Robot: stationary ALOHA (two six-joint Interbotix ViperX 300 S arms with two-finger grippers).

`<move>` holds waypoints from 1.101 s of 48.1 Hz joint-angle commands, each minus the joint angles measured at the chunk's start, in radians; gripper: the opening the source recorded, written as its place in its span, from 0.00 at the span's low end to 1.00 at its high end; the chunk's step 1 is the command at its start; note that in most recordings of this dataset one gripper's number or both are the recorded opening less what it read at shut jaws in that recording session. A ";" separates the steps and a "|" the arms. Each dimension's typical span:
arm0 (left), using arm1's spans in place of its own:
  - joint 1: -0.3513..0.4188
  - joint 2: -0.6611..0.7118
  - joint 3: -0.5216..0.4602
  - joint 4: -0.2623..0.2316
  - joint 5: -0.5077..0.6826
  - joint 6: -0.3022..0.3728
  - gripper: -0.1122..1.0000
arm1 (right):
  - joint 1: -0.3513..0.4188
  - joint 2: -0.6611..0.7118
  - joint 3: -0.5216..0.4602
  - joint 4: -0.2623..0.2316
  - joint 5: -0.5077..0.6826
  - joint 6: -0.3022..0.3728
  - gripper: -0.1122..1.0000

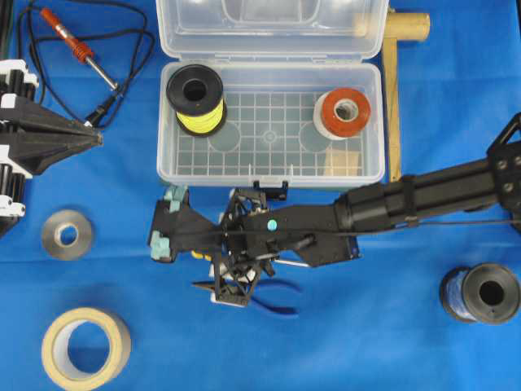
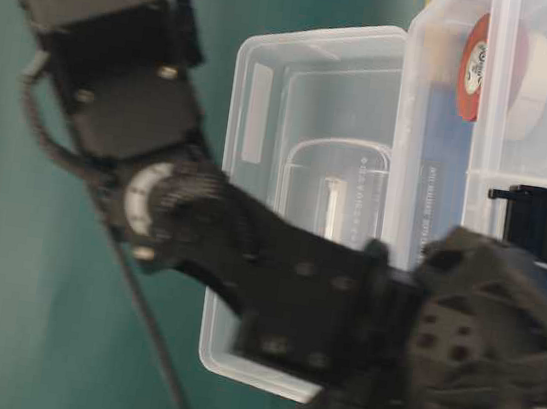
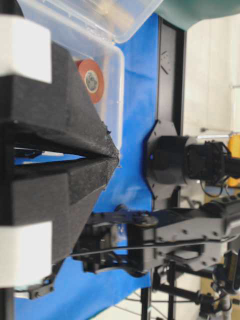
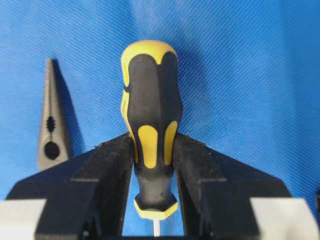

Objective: Pick the screwdriver from the toolbox among several items.

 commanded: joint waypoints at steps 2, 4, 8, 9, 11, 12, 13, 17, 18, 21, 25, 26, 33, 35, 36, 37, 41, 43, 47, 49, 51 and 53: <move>0.009 0.000 -0.012 0.000 -0.011 0.002 0.10 | 0.005 -0.015 -0.008 0.011 -0.020 -0.002 0.33; 0.012 -0.002 -0.011 0.000 -0.009 0.000 0.10 | 0.005 -0.015 -0.008 0.012 -0.018 -0.002 0.33; 0.020 -0.006 -0.011 0.000 -0.009 0.000 0.10 | 0.005 -0.017 -0.006 0.014 0.002 0.000 0.34; 0.020 -0.006 -0.012 -0.002 -0.008 0.000 0.10 | 0.005 -0.020 -0.006 0.014 0.011 0.002 0.34; 0.021 -0.009 -0.012 0.000 -0.006 0.000 0.10 | 0.005 -0.028 -0.006 0.009 0.029 0.003 0.36; 0.021 -0.009 -0.011 0.000 -0.006 0.000 0.10 | 0.005 -0.038 -0.006 0.008 0.044 0.005 0.41; 0.021 -0.009 -0.011 0.000 -0.005 0.000 0.10 | 0.005 -0.048 -0.006 0.003 0.054 0.005 0.46; 0.020 -0.009 -0.009 0.000 -0.005 -0.005 0.10 | 0.003 -0.092 -0.005 -0.012 0.083 0.005 0.69; 0.021 -0.009 -0.011 0.000 -0.005 -0.005 0.10 | 0.005 -0.106 -0.005 -0.017 0.091 0.005 0.74; 0.021 -0.009 -0.011 0.000 -0.005 -0.006 0.10 | 0.005 -0.158 0.005 -0.035 0.109 0.006 0.82; 0.021 -0.009 -0.009 0.000 -0.003 -0.008 0.10 | 0.005 -0.244 0.028 -0.078 0.130 0.017 0.77; 0.021 -0.009 -0.009 0.000 -0.003 -0.009 0.10 | 0.005 -0.265 0.034 -0.087 0.135 0.018 0.76; 0.020 -0.011 -0.006 0.000 -0.003 -0.009 0.10 | 0.003 -0.420 0.117 -0.173 0.161 0.035 0.77; 0.021 -0.009 -0.006 -0.002 -0.003 -0.009 0.10 | 0.005 -0.463 0.153 -0.198 0.161 0.040 0.77; 0.021 -0.009 -0.006 0.000 -0.003 -0.009 0.10 | 0.005 -0.485 0.172 -0.212 0.161 0.043 0.77; 0.021 -0.009 -0.006 0.000 -0.003 -0.009 0.10 | 0.005 -0.509 0.190 -0.224 0.160 0.046 0.77; 0.021 -0.009 -0.005 0.000 -0.003 -0.011 0.10 | 0.003 -0.604 0.287 -0.270 0.141 0.064 0.77; 0.021 -0.011 -0.005 -0.002 -0.003 -0.011 0.10 | 0.005 -0.658 0.342 -0.291 0.118 0.078 0.77; 0.021 -0.009 -0.003 0.000 -0.003 -0.011 0.10 | 0.003 -0.785 0.488 -0.337 0.034 0.118 0.77; 0.021 -0.008 -0.002 0.000 -0.003 -0.011 0.10 | 0.003 -0.847 0.555 -0.354 -0.015 0.137 0.77; 0.021 -0.008 -0.002 0.000 -0.003 -0.011 0.10 | 0.003 -0.913 0.620 -0.370 -0.067 0.155 0.77; 0.021 -0.008 0.000 0.000 -0.005 -0.011 0.10 | 0.005 -0.983 0.684 -0.385 -0.121 0.172 0.77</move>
